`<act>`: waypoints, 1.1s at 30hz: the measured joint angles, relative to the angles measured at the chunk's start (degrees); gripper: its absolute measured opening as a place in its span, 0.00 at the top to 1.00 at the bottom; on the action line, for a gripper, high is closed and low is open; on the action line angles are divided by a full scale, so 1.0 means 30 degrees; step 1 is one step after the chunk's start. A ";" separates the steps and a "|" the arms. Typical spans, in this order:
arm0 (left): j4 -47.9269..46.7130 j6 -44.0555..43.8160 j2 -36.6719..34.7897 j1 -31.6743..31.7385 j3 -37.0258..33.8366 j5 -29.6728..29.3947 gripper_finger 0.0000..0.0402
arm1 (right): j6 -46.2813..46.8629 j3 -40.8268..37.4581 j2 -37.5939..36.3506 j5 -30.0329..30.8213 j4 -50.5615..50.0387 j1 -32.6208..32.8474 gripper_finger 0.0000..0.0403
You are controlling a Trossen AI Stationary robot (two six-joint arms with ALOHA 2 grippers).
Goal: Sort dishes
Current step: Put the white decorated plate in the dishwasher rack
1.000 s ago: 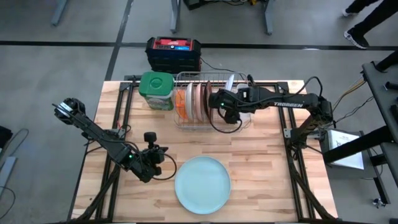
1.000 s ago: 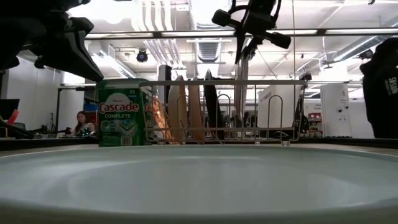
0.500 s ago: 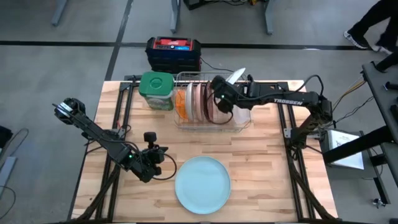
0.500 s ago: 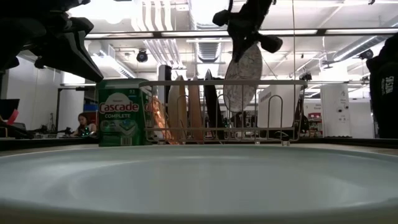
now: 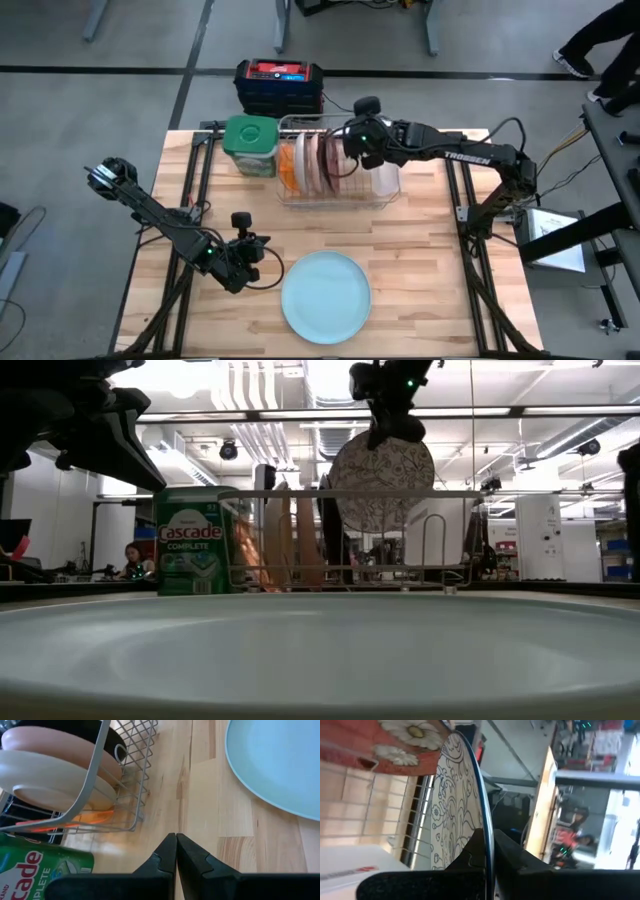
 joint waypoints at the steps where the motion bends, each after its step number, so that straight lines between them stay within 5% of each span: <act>1: 0.0000 0.0000 0.0000 -0.0004 0.0000 -0.0004 1.00 | 0.0586 0.0084 -0.0014 0.0004 0.0093 -0.0060 1.00; 15: 0.0027 0.0000 0.0000 -0.0005 0.0000 -0.0013 1.00 | 0.6760 0.0226 -0.0592 0.0136 0.0674 -0.1661 1.00; 23: 0.0021 -0.0015 0.0007 -0.0005 0.0000 -0.0013 1.00 | 0.9733 0.0233 -0.1676 -0.7997 0.3227 -0.4303 1.00; 33: -0.0029 -0.0036 0.0007 0.0002 0.0000 -0.0013 1.00 | 1.0367 0.0045 -0.1173 -1.1556 0.4803 -0.6258 1.00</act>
